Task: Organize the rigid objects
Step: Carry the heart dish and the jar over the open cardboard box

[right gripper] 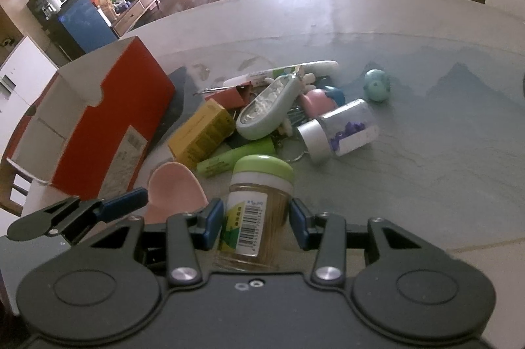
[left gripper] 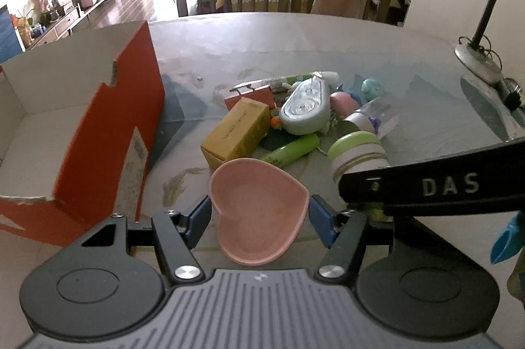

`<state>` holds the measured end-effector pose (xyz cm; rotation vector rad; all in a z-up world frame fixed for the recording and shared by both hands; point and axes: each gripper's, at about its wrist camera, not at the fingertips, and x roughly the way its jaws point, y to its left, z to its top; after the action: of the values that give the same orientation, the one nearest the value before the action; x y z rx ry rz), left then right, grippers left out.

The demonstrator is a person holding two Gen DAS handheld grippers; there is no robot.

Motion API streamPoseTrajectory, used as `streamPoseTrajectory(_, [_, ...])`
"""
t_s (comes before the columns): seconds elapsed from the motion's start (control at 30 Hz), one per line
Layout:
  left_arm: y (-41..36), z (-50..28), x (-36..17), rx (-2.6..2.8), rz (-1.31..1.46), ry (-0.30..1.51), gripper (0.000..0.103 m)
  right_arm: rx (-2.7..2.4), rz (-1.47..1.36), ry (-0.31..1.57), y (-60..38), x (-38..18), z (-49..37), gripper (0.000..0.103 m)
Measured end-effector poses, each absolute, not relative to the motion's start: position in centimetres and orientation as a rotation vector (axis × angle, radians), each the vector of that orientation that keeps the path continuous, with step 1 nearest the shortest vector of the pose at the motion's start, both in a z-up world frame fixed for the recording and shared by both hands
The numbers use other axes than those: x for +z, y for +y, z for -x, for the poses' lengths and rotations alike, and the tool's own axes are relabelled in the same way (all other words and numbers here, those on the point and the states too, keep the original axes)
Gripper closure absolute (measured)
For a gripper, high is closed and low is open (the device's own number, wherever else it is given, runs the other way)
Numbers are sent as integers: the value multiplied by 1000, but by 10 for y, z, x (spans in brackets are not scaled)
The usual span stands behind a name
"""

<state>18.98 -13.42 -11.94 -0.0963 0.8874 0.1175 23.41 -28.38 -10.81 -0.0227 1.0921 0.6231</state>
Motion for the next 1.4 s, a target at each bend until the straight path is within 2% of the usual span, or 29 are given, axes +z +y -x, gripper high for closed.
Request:
streamPoseTrajectory(0.67, [-88, -158, -46, 95, 183, 824, 38, 664, 6, 1004, -267, -31, -210, 60])
streamPoseTrajectory(1.4, [64, -135, -21, 90, 211, 811, 38, 649, 42, 925, -139, -1, -171, 60])
